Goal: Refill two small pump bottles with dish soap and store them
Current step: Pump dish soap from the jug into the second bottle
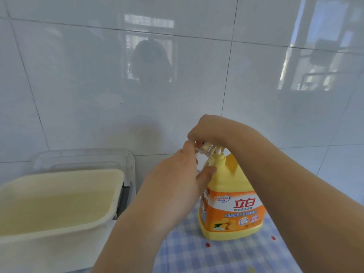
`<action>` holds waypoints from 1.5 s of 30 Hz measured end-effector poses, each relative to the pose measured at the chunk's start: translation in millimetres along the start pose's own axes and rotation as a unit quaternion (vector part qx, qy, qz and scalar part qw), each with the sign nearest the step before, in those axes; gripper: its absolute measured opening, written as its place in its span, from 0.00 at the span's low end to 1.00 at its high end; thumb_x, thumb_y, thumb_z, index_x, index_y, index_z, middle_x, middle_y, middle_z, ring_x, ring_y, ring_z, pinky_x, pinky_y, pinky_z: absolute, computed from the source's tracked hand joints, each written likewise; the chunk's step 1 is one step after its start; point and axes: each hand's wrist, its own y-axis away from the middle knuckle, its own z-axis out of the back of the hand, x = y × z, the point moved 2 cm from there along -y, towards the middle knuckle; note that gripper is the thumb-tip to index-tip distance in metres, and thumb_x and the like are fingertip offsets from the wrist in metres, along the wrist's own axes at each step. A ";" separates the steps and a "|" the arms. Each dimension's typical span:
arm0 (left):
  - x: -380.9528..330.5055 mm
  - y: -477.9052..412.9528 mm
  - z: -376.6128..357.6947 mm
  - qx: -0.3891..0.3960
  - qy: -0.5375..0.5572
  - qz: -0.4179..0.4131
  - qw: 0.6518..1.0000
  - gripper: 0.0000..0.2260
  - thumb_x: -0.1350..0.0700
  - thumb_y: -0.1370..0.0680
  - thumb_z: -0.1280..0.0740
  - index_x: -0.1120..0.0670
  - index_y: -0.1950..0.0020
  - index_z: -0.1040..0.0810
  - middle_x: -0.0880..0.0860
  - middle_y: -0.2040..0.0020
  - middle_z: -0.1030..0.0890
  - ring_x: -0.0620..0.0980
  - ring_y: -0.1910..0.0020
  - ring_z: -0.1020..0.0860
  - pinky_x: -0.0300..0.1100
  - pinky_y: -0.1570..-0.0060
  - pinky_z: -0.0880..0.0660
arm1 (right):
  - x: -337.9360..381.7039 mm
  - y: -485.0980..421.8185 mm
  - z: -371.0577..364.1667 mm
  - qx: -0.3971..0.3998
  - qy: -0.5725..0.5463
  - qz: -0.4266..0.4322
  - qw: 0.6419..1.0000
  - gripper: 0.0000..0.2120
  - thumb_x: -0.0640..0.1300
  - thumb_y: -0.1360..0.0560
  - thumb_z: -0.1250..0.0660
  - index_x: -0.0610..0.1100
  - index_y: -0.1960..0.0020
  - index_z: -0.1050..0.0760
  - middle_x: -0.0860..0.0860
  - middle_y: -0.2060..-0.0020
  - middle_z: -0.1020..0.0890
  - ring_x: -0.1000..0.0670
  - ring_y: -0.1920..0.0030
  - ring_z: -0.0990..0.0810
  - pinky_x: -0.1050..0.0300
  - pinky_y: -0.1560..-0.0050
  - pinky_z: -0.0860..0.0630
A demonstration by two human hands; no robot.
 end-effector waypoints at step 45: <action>-7.1 4.2 3.9 -0.001 0.009 0.025 1.000 0.17 0.37 0.21 0.44 0.43 0.37 0.37 0.39 0.39 0.26 0.43 0.50 0.22 0.40 0.56 0.24 | 1.4 8.9 2.9 -0.018 -0.020 0.015 1.000 0.12 0.43 0.24 0.40 0.40 0.55 0.20 0.46 0.62 0.16 0.47 0.70 0.21 0.61 0.71 0.29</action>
